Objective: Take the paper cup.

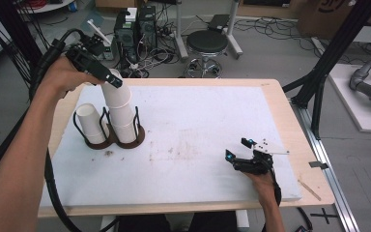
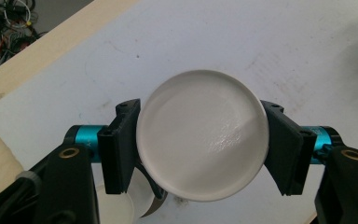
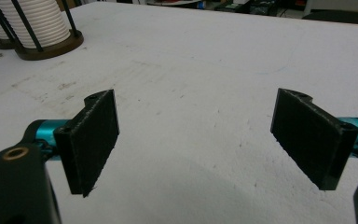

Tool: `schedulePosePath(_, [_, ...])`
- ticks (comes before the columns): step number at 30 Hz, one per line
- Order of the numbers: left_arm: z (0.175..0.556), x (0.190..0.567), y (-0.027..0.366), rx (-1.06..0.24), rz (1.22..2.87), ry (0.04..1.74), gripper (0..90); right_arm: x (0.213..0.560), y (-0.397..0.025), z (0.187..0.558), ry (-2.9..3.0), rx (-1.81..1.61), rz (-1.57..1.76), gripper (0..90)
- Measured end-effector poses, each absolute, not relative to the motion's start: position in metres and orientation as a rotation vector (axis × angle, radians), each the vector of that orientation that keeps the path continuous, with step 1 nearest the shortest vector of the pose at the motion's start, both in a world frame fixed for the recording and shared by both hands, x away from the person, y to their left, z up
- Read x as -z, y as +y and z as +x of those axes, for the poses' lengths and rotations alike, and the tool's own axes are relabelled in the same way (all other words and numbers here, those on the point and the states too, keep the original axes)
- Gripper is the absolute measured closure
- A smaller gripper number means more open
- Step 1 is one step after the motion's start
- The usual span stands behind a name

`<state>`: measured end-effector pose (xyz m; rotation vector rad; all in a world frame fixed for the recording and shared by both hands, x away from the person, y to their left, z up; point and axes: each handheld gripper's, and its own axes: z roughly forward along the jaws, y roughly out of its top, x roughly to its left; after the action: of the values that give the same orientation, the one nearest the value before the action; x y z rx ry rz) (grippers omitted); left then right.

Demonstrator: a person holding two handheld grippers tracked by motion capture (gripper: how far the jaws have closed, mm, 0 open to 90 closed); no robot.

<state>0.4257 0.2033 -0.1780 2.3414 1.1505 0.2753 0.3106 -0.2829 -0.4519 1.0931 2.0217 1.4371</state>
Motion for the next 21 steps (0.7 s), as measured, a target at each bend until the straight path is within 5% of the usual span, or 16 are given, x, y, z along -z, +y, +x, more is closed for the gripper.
schedulePosePath(21, [0.416, 0.160, 0.209, -0.305, 2.283, 1.108, 34.8, 0.452, -0.283, 0.311, 2.025, -1.428, 1.089, 15.6])
